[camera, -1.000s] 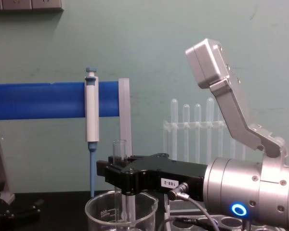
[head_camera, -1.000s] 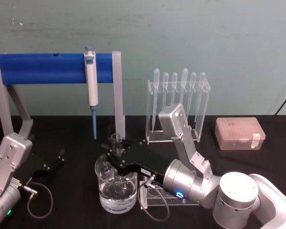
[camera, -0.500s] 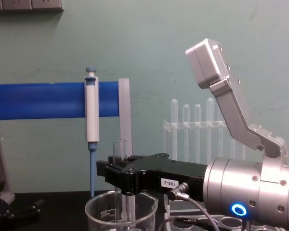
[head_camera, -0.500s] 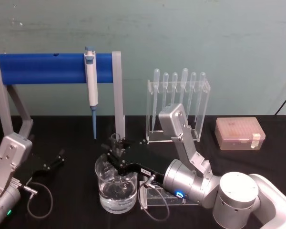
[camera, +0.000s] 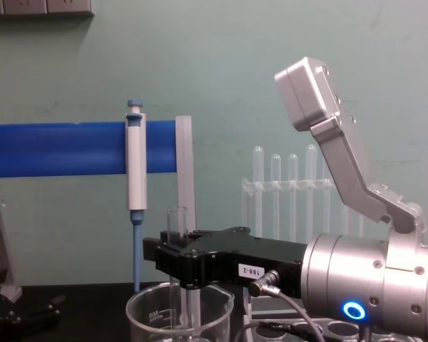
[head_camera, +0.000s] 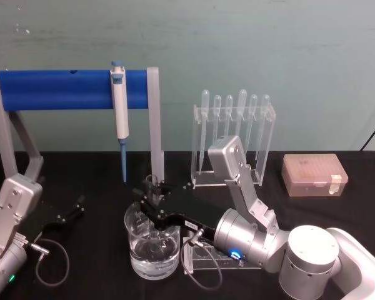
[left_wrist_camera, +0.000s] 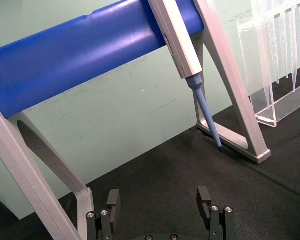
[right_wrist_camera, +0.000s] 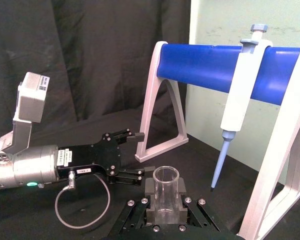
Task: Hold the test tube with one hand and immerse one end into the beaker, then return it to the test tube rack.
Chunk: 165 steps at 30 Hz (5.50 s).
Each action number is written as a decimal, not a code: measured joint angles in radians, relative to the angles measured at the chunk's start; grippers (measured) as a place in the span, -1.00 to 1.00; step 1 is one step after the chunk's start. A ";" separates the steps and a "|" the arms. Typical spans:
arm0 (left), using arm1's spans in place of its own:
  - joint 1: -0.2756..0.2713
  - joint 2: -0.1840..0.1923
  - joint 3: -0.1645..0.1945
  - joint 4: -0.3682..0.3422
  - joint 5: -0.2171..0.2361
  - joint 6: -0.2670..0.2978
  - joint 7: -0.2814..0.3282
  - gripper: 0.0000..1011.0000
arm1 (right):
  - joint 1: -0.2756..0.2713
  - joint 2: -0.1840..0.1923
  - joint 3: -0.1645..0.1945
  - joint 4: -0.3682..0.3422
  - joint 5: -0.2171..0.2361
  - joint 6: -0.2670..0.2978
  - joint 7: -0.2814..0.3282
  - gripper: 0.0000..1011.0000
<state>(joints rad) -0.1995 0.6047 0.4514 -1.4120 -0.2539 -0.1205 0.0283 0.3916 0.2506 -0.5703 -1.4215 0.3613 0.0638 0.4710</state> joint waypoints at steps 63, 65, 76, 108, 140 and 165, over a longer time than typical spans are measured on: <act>0.000 0.000 0.000 0.000 0.000 0.000 0.000 0.98 | 0.000 0.000 0.000 0.000 0.000 0.000 0.000 -0.55; 0.000 0.000 0.000 0.000 0.000 0.000 0.000 0.98 | 0.000 0.000 0.000 0.000 0.000 0.000 0.000 -0.55; 0.000 0.000 0.000 0.000 0.000 0.000 0.000 0.98 | 0.000 0.000 0.000 0.000 0.000 0.000 0.000 -0.55; 0.000 0.000 0.000 0.000 0.000 0.000 0.000 0.98 | 0.000 0.000 0.000 0.000 0.000 0.000 0.000 -0.55; 0.000 0.000 0.000 0.000 0.000 0.000 0.000 0.98 | 0.000 0.000 0.000 0.000 0.000 0.000 0.000 -0.55; 0.000 0.000 0.000 0.000 0.000 0.000 0.000 0.98 | 0.000 0.000 0.000 0.000 0.000 0.000 0.000 -0.55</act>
<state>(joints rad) -0.1996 0.6047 0.4514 -1.4120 -0.2539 -0.1205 0.0283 0.3916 0.2506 -0.5702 -1.4215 0.3613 0.0638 0.4710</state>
